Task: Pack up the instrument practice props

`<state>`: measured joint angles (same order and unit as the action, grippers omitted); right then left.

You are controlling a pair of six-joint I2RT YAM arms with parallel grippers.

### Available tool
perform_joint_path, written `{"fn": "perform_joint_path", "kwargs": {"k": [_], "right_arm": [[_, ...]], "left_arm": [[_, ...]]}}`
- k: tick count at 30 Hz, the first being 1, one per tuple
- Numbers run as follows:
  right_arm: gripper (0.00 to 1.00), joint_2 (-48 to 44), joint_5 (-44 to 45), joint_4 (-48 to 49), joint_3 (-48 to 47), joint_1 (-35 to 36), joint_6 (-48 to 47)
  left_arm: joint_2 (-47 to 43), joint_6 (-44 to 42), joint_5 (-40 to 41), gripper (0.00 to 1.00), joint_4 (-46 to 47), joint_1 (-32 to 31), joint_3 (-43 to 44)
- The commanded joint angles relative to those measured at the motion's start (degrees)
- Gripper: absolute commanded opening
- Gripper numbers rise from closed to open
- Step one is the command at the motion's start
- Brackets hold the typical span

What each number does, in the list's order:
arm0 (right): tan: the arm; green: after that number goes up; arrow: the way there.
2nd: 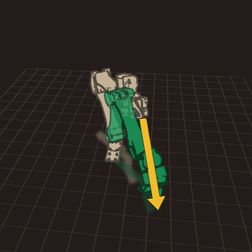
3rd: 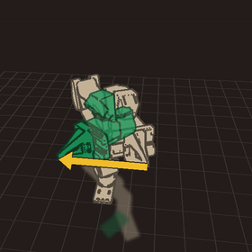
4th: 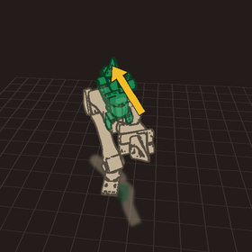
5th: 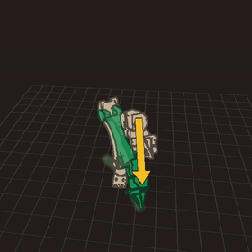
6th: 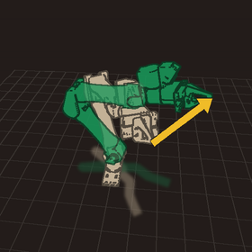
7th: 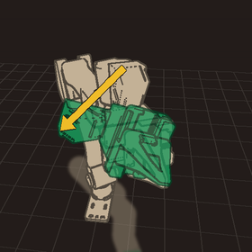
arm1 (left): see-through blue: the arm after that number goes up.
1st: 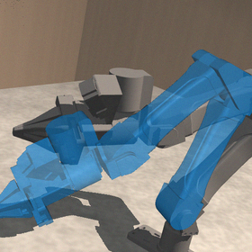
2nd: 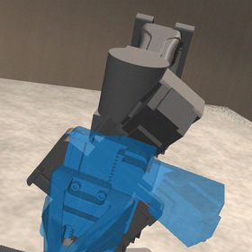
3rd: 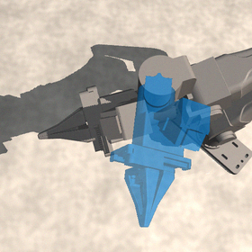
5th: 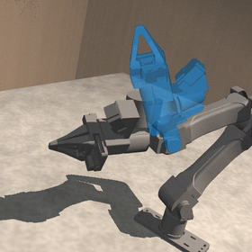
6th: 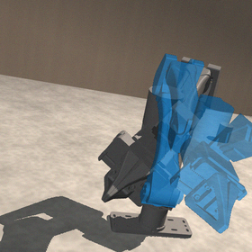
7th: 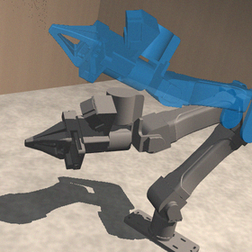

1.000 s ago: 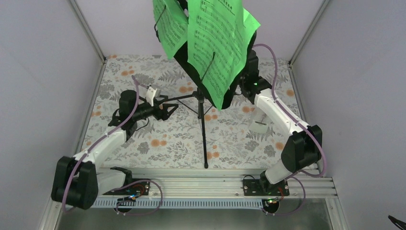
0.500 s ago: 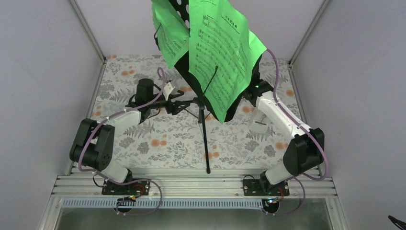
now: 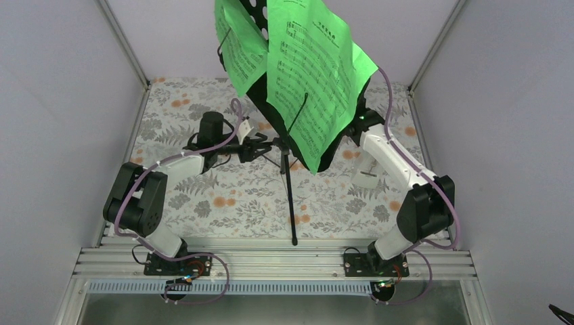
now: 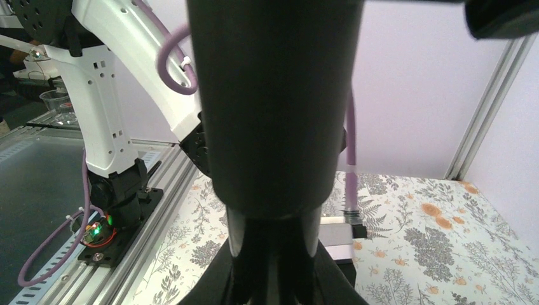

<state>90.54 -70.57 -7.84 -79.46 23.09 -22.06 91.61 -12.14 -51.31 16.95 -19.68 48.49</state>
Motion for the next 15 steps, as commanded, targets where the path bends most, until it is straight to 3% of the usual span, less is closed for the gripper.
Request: {"fn": "perform_joint_path", "kwargs": {"k": [1,15], "right_arm": [[0.04,2.91,3.46,0.83,-3.04,-0.94,-3.68],[0.07,6.50,7.49,-1.67,-7.25,-1.21,-5.91]], "left_arm": [[0.14,-2.24,0.11,0.39,1.05,-1.37,0.44],[-6.84,-3.27,15.47,0.13,4.13,-5.75,-5.82]]}}
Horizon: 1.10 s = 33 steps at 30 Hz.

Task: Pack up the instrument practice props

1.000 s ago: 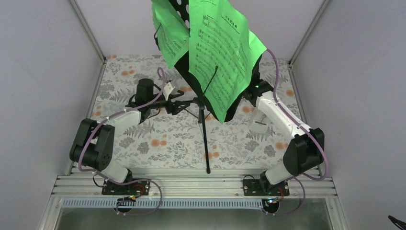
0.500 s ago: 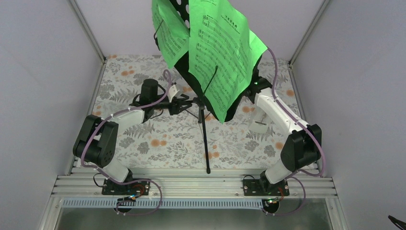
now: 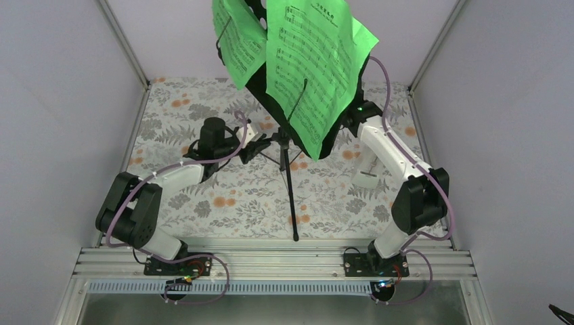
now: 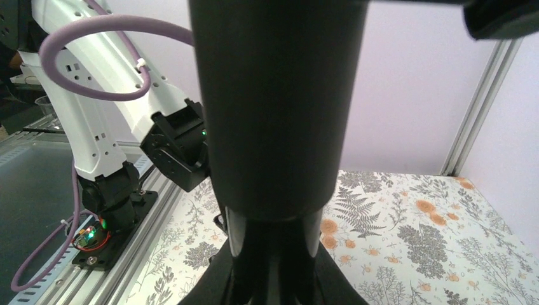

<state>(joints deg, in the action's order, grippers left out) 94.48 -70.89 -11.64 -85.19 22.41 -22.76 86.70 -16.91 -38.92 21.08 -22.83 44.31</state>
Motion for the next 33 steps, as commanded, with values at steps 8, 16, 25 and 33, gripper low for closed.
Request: {"fn": "perform_joint_path", "kwargs": {"k": [8,16,25,33], "right_arm": [[0.41,-2.55,14.17,10.73,6.15,-0.53,1.17],[0.78,-10.90,21.01,21.99,20.97,-0.62,11.08],[0.79,-16.57,33.23,30.64,34.22,1.59,38.65],[0.77,-21.77,56.29,23.78,44.26,16.58,43.03]], "left_arm": [[-7.23,3.06,14.87,0.02,3.75,-4.45,-6.77],[-10.72,6.24,22.97,0.02,6.97,-5.94,-11.61],[-14.44,16.05,39.25,0.02,7.54,-6.97,-15.08],[-19.31,25.72,49.42,0.02,4.15,-7.06,-16.91]]}}
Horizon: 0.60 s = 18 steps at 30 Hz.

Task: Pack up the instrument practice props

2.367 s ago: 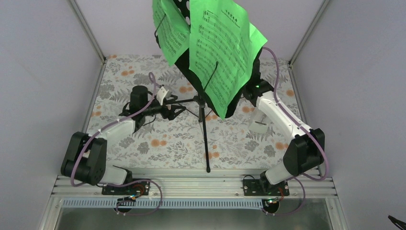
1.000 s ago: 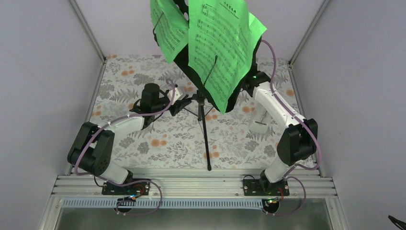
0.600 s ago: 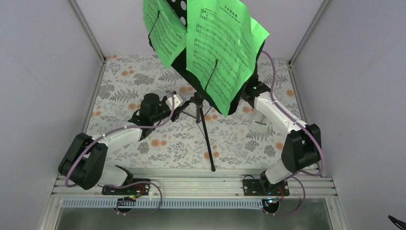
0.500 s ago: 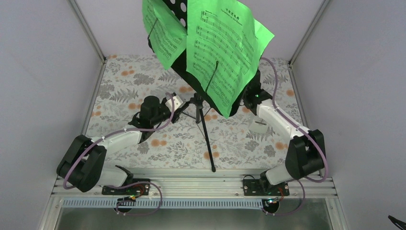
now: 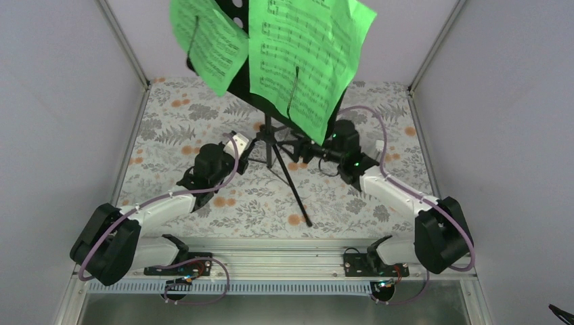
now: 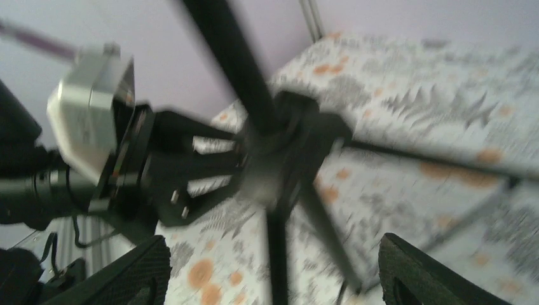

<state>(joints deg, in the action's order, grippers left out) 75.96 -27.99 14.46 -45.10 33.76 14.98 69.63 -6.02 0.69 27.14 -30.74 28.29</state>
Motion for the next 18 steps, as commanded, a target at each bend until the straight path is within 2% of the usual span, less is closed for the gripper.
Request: {"fn": "perform_joint_path", "kwargs": {"k": [1,4,8,18], "right_arm": [[0.77,-3.67,14.73,-2.51,5.39,6.58,5.19],[0.77,-3.43,21.21,-5.28,7.01,10.85,4.17],[0.76,-1.99,28.49,-6.54,8.25,12.04,4.02],[0.78,-2.13,34.55,-3.89,9.46,12.27,10.32]], "left_arm": [[-2.39,15.23,10.39,0.02,-2.57,0.86,-0.71],[-2.70,15.96,10.85,0.02,-3.35,0.77,-0.74],[-3.45,17.80,12.75,0.02,-4.47,0.36,-0.83],[-1.28,29.65,26.08,0.02,-9.11,-4.76,2.35]]}}
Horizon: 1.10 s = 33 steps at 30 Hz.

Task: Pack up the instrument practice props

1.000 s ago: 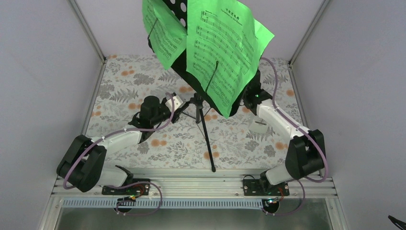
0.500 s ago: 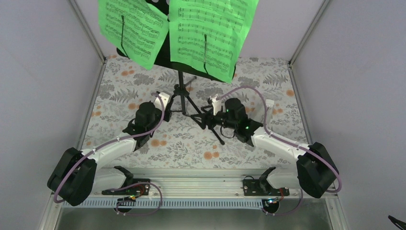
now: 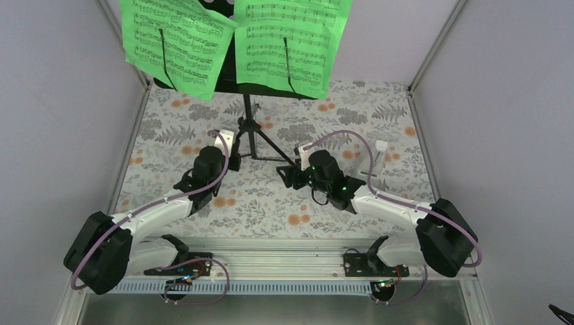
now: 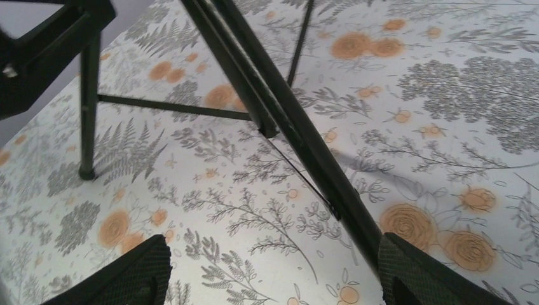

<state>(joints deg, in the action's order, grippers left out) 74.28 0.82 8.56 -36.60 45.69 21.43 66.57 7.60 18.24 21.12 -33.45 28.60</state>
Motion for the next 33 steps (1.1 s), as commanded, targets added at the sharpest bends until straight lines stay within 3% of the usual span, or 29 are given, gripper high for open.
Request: {"fn": "perform_joint_path", "kwargs": {"k": [1,11,19,20,24,29,33], "right_arm": [[0.79,-0.91,5.91,2.28,1.15,0.36,4.30],[0.89,-10.04,9.50,3.55,6.35,0.18,8.48],[0.90,-12.31,10.70,2.51,7.22,0.19,9.20],[0.90,-12.65,10.62,2.52,7.24,0.19,9.25],[0.96,-15.13,10.28,1.98,7.09,0.19,8.55],[1.00,-20.36,9.27,-1.23,5.19,0.08,5.79],[1.00,-24.57,6.14,-4.08,1.26,-0.06,1.69]], "left_arm": [[2.40,17.60,9.41,0.02,-3.63,-2.67,2.86],[11.50,28.98,15.79,0.02,-8.84,-8.35,11.88],[15.98,30.24,13.74,0.04,-8.90,-9.79,14.74],[15.96,29.53,12.95,0.11,-8.64,-9.79,14.73],[13.28,26.42,11.97,0.59,-6.71,-9.79,12.77],[4.61,22.24,13.23,0.98,-6.74,-9.60,8.00],[-5.45,16.75,11.03,1.00,-8.82,-8.17,4.90]]}}
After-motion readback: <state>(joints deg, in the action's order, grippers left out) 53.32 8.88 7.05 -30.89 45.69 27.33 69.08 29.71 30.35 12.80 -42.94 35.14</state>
